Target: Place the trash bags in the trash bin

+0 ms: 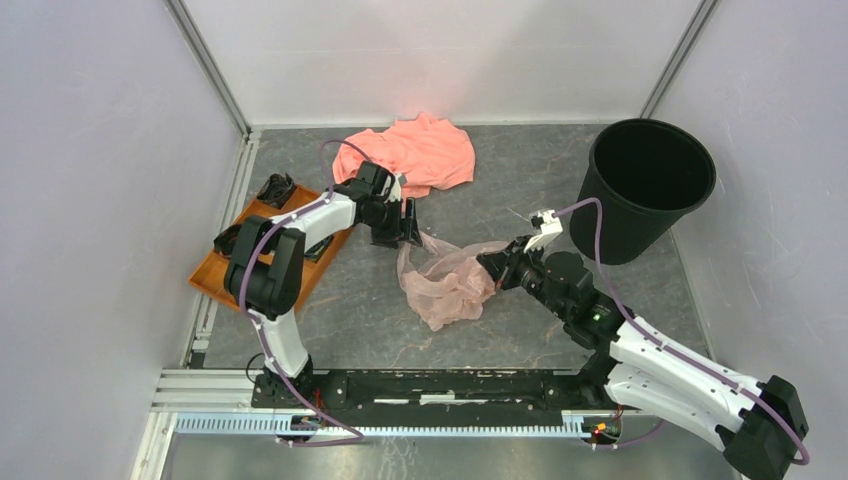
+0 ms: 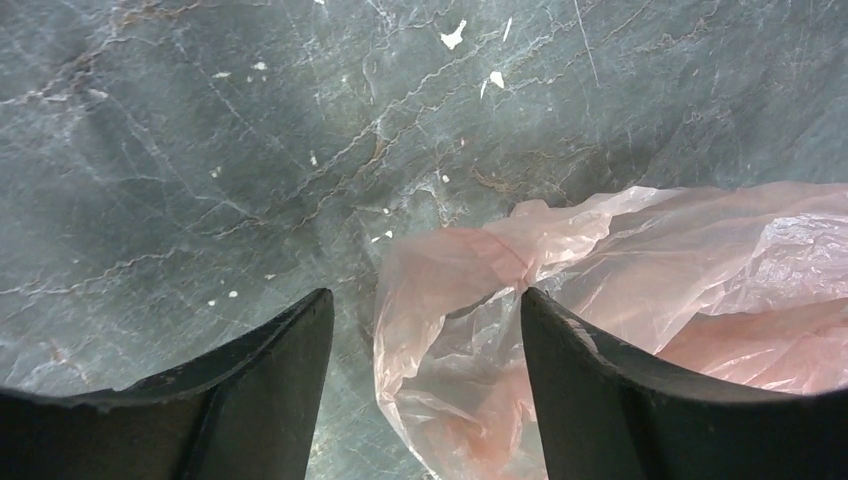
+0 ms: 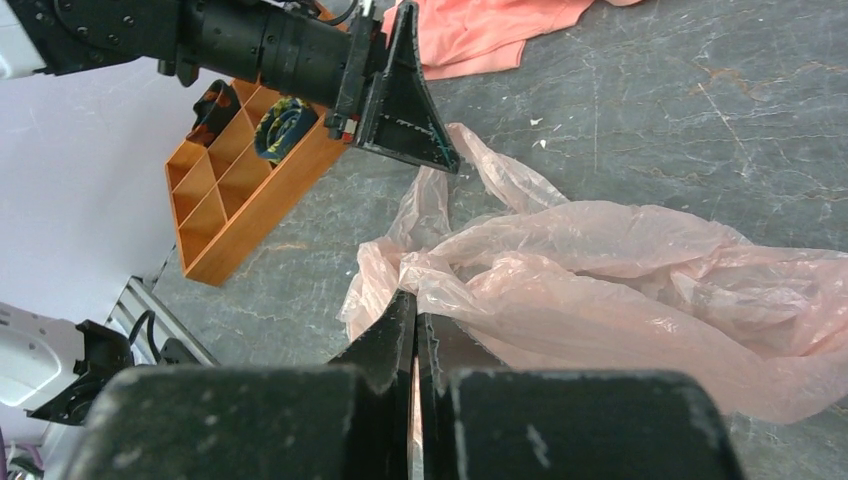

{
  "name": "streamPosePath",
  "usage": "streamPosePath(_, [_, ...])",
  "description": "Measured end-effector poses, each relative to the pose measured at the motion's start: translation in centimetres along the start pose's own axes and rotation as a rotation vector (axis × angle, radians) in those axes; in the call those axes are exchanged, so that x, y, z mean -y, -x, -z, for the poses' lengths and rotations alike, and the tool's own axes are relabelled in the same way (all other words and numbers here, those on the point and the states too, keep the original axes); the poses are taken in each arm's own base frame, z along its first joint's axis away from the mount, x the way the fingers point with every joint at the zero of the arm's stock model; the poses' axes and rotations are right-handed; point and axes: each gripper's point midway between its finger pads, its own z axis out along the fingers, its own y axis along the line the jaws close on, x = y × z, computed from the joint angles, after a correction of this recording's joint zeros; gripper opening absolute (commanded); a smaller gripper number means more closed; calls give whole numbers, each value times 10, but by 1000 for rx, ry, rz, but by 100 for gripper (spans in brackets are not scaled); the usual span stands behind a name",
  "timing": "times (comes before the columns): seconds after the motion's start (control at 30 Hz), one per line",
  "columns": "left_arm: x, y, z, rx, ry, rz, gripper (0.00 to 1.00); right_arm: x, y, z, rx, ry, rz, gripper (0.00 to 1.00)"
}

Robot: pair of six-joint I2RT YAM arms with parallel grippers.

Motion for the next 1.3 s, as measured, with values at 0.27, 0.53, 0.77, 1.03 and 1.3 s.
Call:
streamPosePath(0.27, [9, 1, -7, -8, -65, -6, 44, -4, -7, -2, -18, 35, 6, 1])
streamPosePath(0.53, [10, 6, -4, 21, -63, -17, 11, -4, -11, -3, -31, 46, 24, 1])
streamPosePath(0.77, [29, 27, 60, 257, -64, -99, 2, 21, -29, 2, -108, -33, 147, 1])
streamPosePath(1.03, [52, 52, 167, 701, -65, -193, 2, 50, -38, 18, -181, -129, 314, 1])
streamPosePath(1.3, [22, 58, 199, 893, 95, -128, 2, 42, -21, 18, -155, -125, 353, 1])
